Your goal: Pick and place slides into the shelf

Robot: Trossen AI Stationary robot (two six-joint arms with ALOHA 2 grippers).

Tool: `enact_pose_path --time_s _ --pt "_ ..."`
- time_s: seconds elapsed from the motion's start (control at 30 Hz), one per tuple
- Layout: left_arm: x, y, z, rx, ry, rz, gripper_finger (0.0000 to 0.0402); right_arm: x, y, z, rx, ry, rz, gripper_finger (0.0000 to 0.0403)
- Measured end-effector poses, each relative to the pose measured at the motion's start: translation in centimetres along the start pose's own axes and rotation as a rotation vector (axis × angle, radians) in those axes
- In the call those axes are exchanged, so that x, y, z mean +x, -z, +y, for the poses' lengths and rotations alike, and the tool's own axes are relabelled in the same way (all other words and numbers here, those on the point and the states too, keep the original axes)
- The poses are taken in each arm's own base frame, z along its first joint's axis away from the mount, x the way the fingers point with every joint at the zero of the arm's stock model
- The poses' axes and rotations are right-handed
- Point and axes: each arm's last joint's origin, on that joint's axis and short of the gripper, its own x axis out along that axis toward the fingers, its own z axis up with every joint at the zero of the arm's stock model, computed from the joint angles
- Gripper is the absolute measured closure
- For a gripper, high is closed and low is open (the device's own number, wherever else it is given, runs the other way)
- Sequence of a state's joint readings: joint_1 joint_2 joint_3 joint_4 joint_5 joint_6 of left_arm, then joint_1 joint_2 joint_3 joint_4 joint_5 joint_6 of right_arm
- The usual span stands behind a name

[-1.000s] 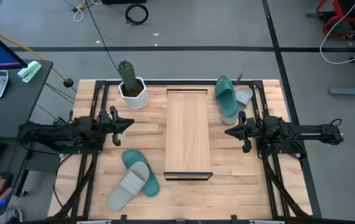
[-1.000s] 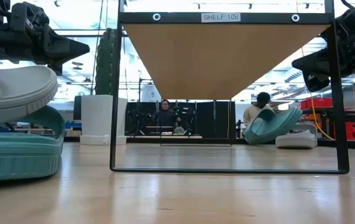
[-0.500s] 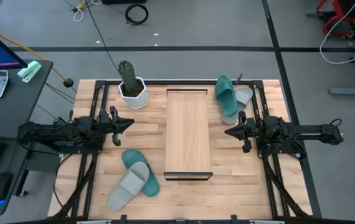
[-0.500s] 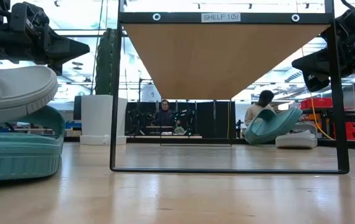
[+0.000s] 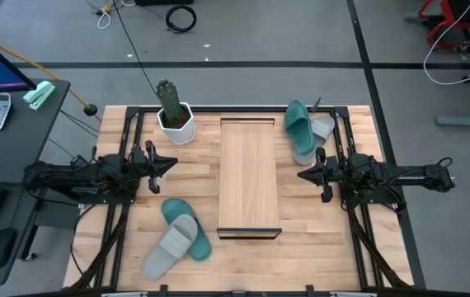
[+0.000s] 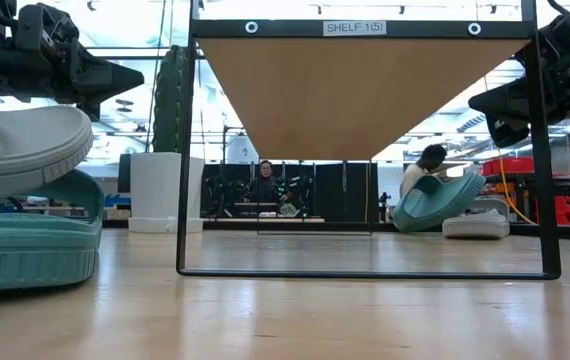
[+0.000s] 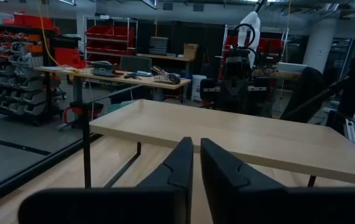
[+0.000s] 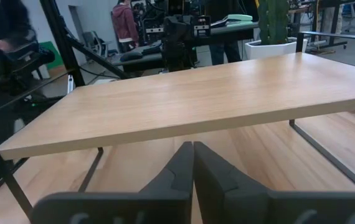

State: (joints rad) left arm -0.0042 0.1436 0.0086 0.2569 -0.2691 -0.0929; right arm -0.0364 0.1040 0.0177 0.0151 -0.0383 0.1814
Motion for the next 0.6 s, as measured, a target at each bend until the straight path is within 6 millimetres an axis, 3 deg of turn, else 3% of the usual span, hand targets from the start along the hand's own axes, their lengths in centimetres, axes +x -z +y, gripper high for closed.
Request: enact_pose_path --time_s 0.6 --pt "0.0 0.0 0.0 0.0 0.0 0.0 0.0369 0.0 0.0 0.0 0.0 0.0 0.0 0.0385"
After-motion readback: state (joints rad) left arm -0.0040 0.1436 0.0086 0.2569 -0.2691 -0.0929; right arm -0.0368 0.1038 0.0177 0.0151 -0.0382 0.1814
